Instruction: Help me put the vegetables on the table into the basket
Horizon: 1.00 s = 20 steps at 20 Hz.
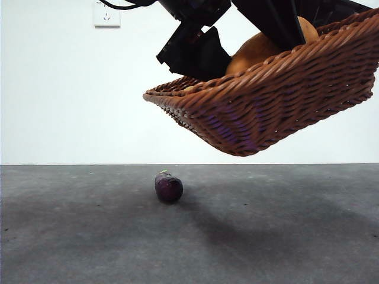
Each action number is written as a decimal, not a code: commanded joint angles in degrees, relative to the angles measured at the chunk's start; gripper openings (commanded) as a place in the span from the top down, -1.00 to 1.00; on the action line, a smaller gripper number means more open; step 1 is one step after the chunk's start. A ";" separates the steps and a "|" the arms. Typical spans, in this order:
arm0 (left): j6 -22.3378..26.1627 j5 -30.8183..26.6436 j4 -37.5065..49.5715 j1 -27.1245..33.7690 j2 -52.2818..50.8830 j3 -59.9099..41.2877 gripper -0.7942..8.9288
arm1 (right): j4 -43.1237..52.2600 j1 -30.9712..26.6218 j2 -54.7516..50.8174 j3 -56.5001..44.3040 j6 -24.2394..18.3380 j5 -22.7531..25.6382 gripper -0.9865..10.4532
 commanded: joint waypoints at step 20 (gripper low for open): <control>3.85 -25.57 -36.06 13.73 -1.81 22.01 -0.19 | -3.26 -16.20 0.00 -0.35 -6.51 1.77 0.85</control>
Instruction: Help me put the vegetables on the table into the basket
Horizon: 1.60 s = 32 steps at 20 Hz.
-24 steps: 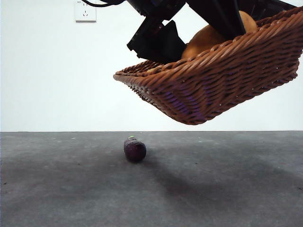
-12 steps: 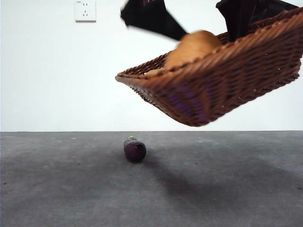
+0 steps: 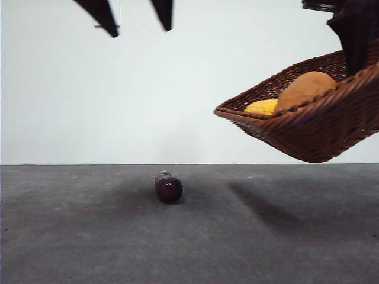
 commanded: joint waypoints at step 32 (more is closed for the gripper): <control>-7.41 20.72 5.20 17.22 40.87 16.55 -0.19 | -1.11 -4.20 0.00 -0.35 -4.90 -0.68 0.85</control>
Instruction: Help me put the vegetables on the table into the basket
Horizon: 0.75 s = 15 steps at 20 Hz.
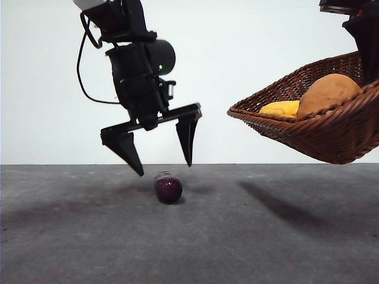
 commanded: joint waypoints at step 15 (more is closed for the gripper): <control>-0.17 -0.42 -0.74 -0.48 4.33 -0.09 -0.11 | -1.05 -0.04 0.00 -0.35 -0.63 -0.48 0.85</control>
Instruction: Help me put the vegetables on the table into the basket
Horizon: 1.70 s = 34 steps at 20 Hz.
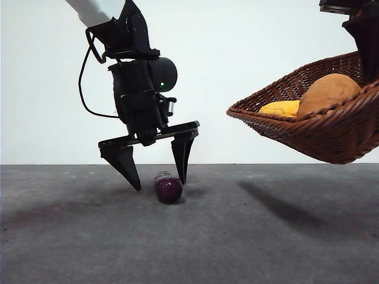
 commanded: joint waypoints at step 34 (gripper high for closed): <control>11.08 23.04 -10.86 -12.17 -18.53 12.63 0.85 | 2.34 0.11 0.00 -0.35 3.32 -17.40 0.85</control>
